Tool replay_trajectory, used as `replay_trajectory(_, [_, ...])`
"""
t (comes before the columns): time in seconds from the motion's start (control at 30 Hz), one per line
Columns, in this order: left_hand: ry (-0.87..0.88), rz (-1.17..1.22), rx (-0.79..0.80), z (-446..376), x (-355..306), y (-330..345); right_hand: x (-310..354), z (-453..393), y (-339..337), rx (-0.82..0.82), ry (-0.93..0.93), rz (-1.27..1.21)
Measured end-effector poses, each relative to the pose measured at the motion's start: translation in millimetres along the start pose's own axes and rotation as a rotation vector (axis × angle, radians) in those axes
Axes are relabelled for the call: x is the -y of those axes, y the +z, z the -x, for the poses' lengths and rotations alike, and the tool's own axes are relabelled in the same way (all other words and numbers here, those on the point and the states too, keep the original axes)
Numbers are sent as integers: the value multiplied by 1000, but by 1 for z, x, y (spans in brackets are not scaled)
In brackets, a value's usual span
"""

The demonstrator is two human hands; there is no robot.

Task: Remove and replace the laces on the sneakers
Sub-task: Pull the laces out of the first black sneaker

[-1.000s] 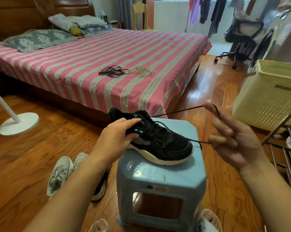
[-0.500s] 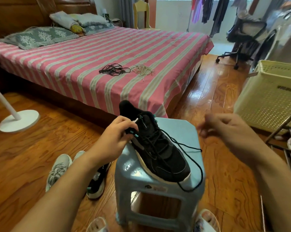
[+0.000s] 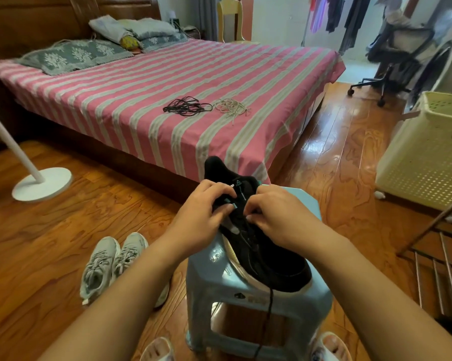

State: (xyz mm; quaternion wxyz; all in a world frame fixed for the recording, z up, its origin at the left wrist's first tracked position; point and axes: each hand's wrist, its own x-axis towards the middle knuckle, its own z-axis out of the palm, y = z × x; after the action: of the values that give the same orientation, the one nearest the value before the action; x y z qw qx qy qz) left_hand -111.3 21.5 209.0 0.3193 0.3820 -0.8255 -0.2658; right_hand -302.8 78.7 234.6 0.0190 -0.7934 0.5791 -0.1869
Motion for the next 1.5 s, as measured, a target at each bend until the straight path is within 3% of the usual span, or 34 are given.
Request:
replay_trajectory(0.1, [-3, 19, 10, 0, 1, -6, -1, 3, 2, 53, 11, -115])
replay_trajectory(0.2, [-12, 56, 16, 1, 5, -14, -12, 15, -16, 172, 245, -834])
replay_trajectory(0.23, [-16, 55, 16, 1, 4, -14, -13, 18, -20, 195, 287, -966])
replay_trajectory(0.3, [-9, 27, 14, 1, 2, -11, -10, 21, -22, 235, 264, -819])
replay_trajectory(0.37, [-7, 9, 12, 2, 0, -10, 3, 26, -17, 159, 124, -304])
replay_trajectory(0.4, [-4, 4, 15, 2, 0, -11, 11, 30, -16, 96, 41, -198])
replay_trajectory(0.43, [0, 6, 18, 3, 1, -13, 13, 34, -17, 58, -8, -247])
replay_trajectory(0.53, [7, 44, 31, 5, 2, -20, 3, 47, -39, 61, 73, -863])
replay_trajectory(0.6, [19, 29, 20, 6, -1, -21, -8, 51, -50, 97, 129, -974])
replay_trajectory(0.67, [17, 23, 21, 8, -1, -22, -8, 55, -46, 167, 111, -875])
replay_trajectory(0.73, [8, 64, 42, 10, 1, -24, -7, 59, -36, 135, 112, -891])
replay_trajectory(0.83, [18, 103, 37, 11, 6, -24, -16, 53, -25, -224, 211, -690])
replay_trajectory(0.9, [25, 97, 34, 12, 6, -22, -21, 43, -18, -323, 235, -522])
replay_trajectory(1.23, [27, 88, 61, 15, 7, -23, -18, 13, -12, -82, -163, 125])
replay_trajectory(1.5, [47, 75, 112, 11, 12, -27, -29, 16, -4, -68, -131, 55])
